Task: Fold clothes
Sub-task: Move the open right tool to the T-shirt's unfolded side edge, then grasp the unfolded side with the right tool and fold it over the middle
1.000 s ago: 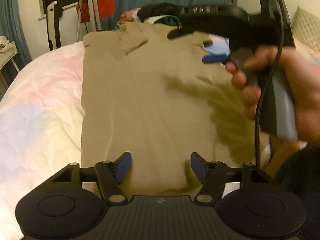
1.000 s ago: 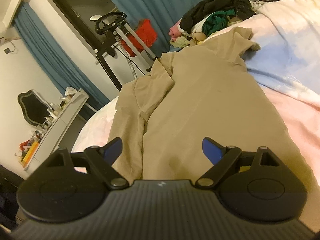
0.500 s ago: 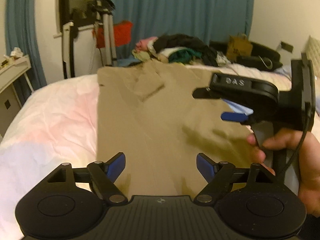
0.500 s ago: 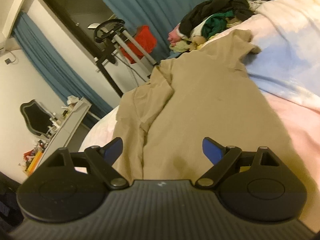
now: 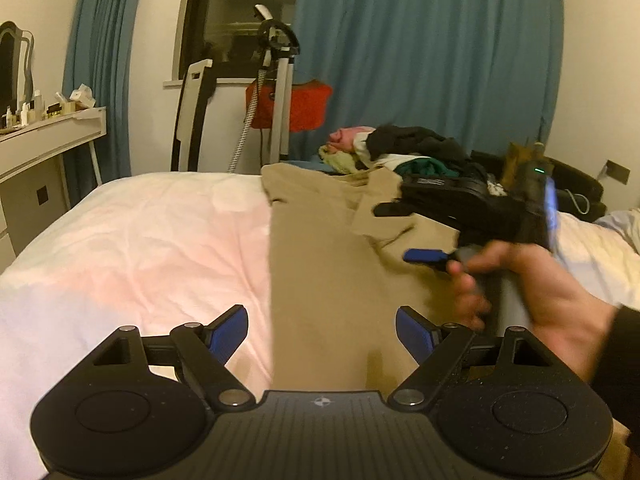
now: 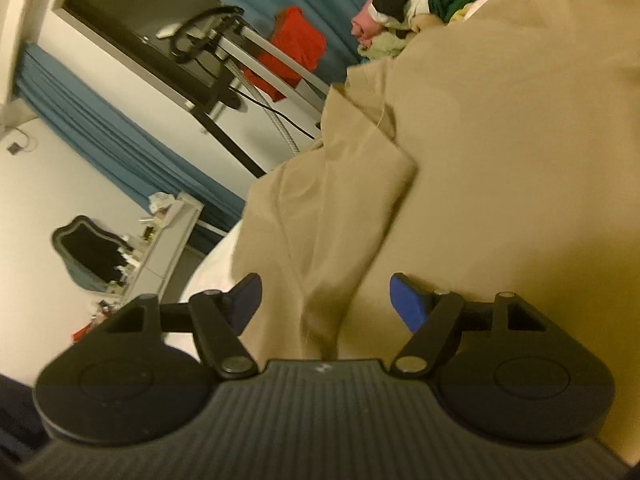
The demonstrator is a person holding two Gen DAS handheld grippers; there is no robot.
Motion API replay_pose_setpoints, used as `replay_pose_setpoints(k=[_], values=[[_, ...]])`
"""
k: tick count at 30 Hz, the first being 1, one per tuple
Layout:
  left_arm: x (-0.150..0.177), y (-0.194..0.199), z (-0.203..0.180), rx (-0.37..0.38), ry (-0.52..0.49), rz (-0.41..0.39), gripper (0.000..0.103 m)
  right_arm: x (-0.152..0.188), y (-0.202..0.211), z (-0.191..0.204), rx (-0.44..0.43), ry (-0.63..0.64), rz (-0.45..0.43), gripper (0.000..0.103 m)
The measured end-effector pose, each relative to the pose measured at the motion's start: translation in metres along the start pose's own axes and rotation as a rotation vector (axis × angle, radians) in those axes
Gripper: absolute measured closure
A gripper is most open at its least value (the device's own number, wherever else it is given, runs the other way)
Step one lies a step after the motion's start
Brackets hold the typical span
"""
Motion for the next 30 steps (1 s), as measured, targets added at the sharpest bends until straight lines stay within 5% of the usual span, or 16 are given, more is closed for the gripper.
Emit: replay_pose_setpoints(k=[2,4,5,11,16,18,20,24,30], values=[[0.002,-0.012,0.005,0.014,0.029,0.025,0.02,-0.003,-0.014,0.002,0.029,0.031,-0.027,0.044],[0.003,-0.022,0.009,0.028,0.052,0.046,0.02,-0.007,-0.021,0.006,0.054,0.062,-0.063,0.075],[0.004,-0.027,0.011,0.035,0.063,0.056,0.02,-0.009,-0.025,0.007,0.066,0.077,-0.081,0.098],[0.006,-0.043,0.024,0.054,0.126,0.094,0.02,-0.014,-0.019,0.005,0.141,0.138,-0.099,0.098],[0.006,-0.036,0.028,0.053,0.13,0.085,0.02,-0.013,0.006,0.008,0.13,0.152,0.005,0.085],[0.005,-0.029,0.026,0.047,0.118,0.07,0.02,-0.016,0.026,0.01,0.103,0.146,0.033,0.045],[0.005,-0.023,0.025,0.042,0.11,0.062,0.02,-0.022,0.057,0.011,0.078,0.153,-0.001,0.023],[0.005,-0.01,0.021,0.033,0.113,0.062,0.019,-0.048,0.118,-0.006,0.063,0.087,-0.154,0.021],[0.012,-0.002,0.017,0.011,0.157,0.103,0.017,-0.07,0.169,-0.087,0.168,-0.159,-0.336,0.021]])
Point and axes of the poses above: each gripper's, at about its wrist camera, not at the fingertips, and y roughly against the way its jaws point, z to its left, x to its underside, the point moved 3 cm from there along -y, roughly the way its jaws point, and after that the axes turned 14 degrees about -x, right-handed, at the moved point
